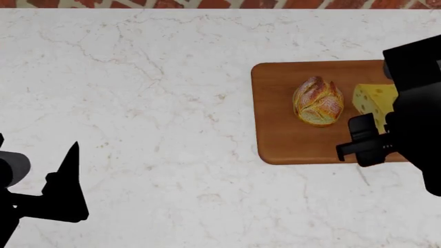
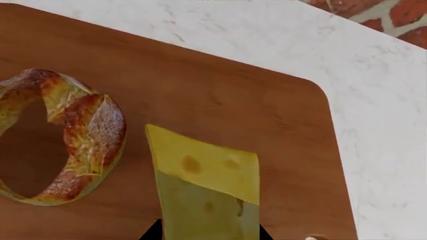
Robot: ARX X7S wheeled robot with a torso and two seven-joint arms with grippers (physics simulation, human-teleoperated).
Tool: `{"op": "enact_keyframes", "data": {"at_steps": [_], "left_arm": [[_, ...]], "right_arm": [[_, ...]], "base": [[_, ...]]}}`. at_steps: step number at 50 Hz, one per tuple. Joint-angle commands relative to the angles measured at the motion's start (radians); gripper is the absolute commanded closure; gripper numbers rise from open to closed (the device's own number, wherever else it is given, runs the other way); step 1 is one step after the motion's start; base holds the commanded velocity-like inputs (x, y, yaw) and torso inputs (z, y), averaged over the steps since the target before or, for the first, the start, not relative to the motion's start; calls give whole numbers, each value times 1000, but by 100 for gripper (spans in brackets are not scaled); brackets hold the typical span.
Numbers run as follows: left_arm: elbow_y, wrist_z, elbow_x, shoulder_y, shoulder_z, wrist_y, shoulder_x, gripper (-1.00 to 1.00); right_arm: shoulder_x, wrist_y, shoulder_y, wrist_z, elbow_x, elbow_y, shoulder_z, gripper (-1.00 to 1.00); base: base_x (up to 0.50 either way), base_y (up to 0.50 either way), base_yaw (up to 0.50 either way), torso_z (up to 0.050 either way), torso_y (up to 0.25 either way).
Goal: Place the bread and cheese on the cutting board.
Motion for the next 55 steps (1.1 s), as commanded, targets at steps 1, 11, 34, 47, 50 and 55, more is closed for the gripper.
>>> {"op": "enact_keyframes", "data": {"at_steps": [1,11,34,47,50,55], "left_arm": [[-24,15,8,0,1,15,2,-100],[-27,10,1,-1,-6,15,-4,-100],[-20,-7,-21,-11,-11,7,-7,-100],[-18,-17,-33,-15,-14,4,-8,-100],[-18,-19,-36,-14,-14,4,-9,-100],[-11,-25,-45,-18,-15,-5,-6,-100]], "right_arm": [[5,-10,-51,-12,-17,0,-1,100],[13,-6,-52,-22,-12,-23,-9,-100],[82,87,-45,46,90,-171,52,-100],[208,109,-136,221,311,-369,252,-100],[251,92,-187,283,395,-434,320,-100],[310,-46,-342,330,465,-538,443,-100]], "base": [[0,0,0,0,0],[0,0,0,0,-1],[0,0,0,0,-1],[0,0,0,0,0],[0,0,0,0,0],[0,0,0,0,0]]}}
